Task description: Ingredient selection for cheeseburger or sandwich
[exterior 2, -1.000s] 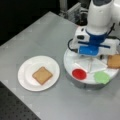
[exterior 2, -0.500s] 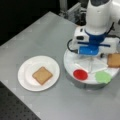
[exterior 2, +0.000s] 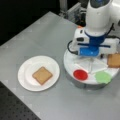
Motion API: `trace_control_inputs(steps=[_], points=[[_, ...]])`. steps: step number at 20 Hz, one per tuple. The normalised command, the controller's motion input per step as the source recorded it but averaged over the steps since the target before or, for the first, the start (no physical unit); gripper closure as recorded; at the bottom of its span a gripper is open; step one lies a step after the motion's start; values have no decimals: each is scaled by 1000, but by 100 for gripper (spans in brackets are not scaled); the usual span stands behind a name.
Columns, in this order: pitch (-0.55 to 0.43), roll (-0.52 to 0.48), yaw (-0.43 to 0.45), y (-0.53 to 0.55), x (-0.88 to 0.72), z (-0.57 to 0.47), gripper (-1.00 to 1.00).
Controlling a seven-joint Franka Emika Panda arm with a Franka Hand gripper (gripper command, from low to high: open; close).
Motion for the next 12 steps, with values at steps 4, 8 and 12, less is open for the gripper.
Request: trace_control_inputs(steps=[4,8,12], points=[[70,-4,319,-16,236,-23,-100],[102,-50,381,-37,249,27,-100],[115,-54,375,-36,237,63,-100]])
